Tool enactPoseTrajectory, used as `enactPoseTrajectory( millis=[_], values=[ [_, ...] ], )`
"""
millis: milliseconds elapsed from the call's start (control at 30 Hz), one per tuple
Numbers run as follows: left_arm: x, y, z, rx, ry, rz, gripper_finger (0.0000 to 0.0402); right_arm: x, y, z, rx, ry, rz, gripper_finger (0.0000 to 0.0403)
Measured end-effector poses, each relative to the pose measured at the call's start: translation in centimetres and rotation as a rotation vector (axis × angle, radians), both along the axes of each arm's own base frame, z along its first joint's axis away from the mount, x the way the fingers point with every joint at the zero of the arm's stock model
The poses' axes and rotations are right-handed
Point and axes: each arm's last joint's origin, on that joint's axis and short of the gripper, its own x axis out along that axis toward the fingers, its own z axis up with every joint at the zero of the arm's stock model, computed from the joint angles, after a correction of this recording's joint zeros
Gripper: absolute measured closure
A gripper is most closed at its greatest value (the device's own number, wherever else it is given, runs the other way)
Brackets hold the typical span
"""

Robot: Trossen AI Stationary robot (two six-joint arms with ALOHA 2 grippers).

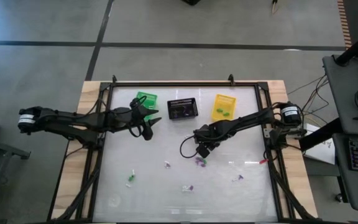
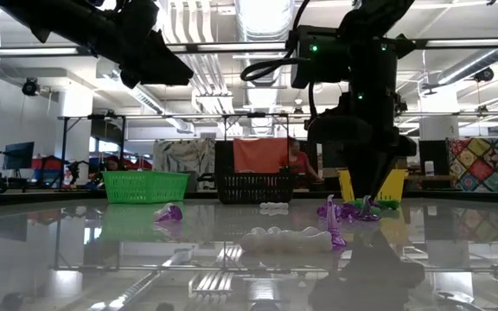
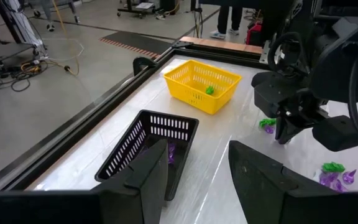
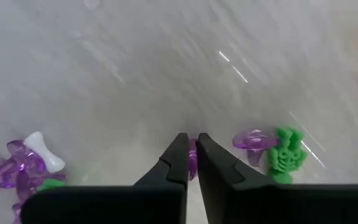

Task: Sort Halloween decoration
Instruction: Put the purple witch hat toy into the black basket

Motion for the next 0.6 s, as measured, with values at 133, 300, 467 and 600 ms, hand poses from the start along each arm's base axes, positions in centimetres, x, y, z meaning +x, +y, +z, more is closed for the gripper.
enactPoseTrajectory(
  millis=[133,300,467,600],
  values=[
    [0.0,0.0,0.0,0.000,0.000,0.000,0.0248,0.4,0.0,0.6,0.000,-0.019,0.032,0.0391],
    [0.0,0.0,0.0,0.000,0.000,-0.001,0.0248,2.0,-0.6,3.1,-0.039,-0.134,0.108,0.0392],
    [0.0,0.0,0.0,0.000,0.000,-0.001,0.0248,4.7,-3.1,6.1,-0.180,-0.345,0.206,0.0392],
    [0.0,0.0,0.0,0.000,0.000,-0.001,0.0248,6.4,-6.2,8.1,-0.353,-0.527,0.254,0.0392]
  ],
)
